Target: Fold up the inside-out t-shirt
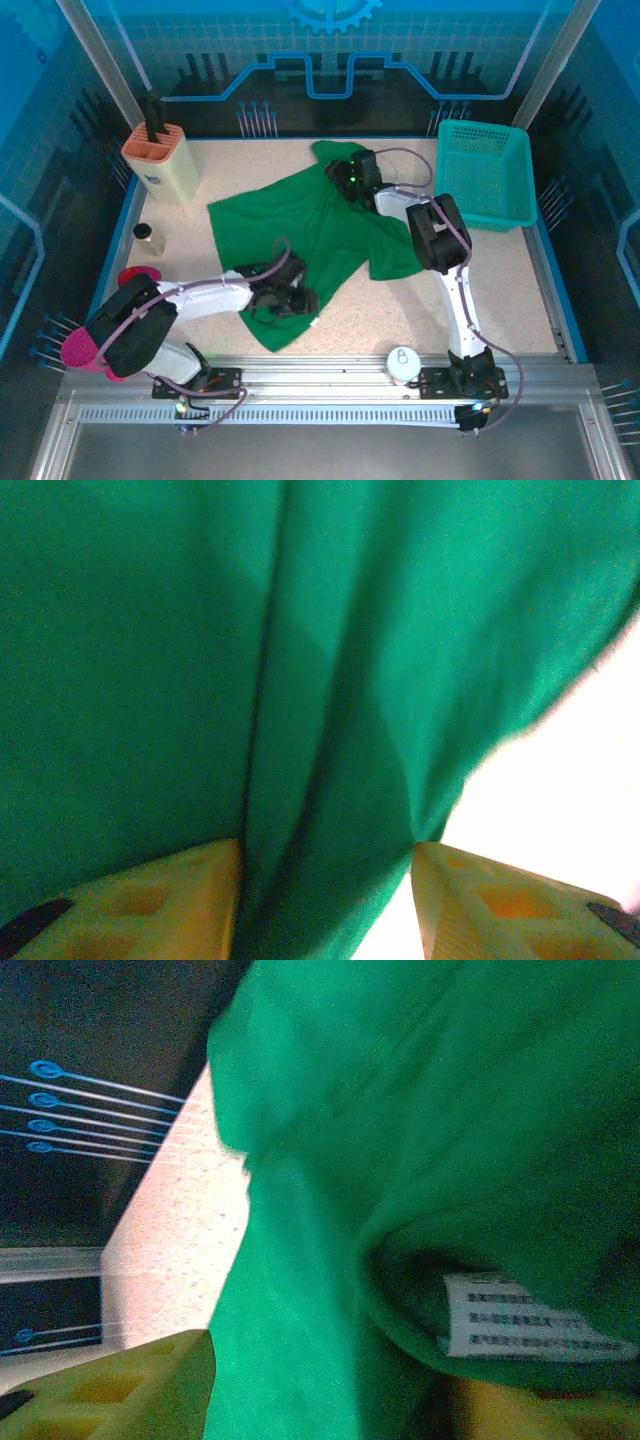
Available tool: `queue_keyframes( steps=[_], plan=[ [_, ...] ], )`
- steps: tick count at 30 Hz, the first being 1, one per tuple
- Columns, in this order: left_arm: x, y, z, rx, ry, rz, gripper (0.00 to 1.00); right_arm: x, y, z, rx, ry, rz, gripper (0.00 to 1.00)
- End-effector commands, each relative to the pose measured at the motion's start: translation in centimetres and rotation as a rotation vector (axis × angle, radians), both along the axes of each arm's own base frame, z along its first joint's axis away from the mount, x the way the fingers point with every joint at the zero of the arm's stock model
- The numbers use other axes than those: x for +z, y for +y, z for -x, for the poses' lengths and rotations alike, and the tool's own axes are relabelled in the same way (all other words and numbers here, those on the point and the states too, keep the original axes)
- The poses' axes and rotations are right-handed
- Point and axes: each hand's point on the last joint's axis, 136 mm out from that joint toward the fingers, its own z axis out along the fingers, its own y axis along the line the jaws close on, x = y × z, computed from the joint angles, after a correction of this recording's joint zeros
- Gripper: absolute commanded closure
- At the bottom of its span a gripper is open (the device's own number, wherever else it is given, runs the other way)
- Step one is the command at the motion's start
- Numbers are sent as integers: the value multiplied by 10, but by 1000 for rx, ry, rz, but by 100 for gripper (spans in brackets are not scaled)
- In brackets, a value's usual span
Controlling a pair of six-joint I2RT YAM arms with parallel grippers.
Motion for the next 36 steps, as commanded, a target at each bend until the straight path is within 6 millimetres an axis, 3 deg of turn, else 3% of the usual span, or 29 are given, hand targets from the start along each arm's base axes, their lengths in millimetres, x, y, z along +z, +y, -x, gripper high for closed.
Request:
queue_keyframes(
  steps=[1,3,6,9,12,16,18,20,22,25,27,29,32,36],
  plan=[
    [0,-44,35,-5,118,125,51,-71,3,10,51,157,4,37],
    [7,-89,44,-158,147,227,50,-69,22,-1,128,122,-27,37],
    [14,-141,59,-331,242,314,52,-64,53,-8,230,88,-84,37],
    [36,-185,77,-504,213,390,52,-52,75,-8,302,60,-133,38],
    [58,-206,86,-639,150,399,50,-33,77,-10,328,27,-148,37],
    [104,-206,83,-759,27,464,49,1,62,-14,384,-7,-173,36],
    [135,-187,66,-781,-100,448,48,25,40,-10,372,-27,-156,34],
    [143,-153,31,-696,-208,351,45,47,17,-4,361,-56,-130,33],
    [126,-99,-22,-455,-223,204,45,61,-3,3,362,-55,-91,32],
    [88,-17,-72,-159,-142,60,45,64,-36,22,306,-10,-5,32],
    [65,31,-97,-20,-155,-72,45,44,-62,41,225,78,40,32],
    [47,64,-114,80,-156,-190,44,19,-80,62,146,177,63,33],
    [23,80,-130,141,-115,-200,44,-10,-87,78,117,245,80,34],
    [-3,78,-127,161,-32,-172,45,-37,-99,72,84,310,138,37]
  ],
)
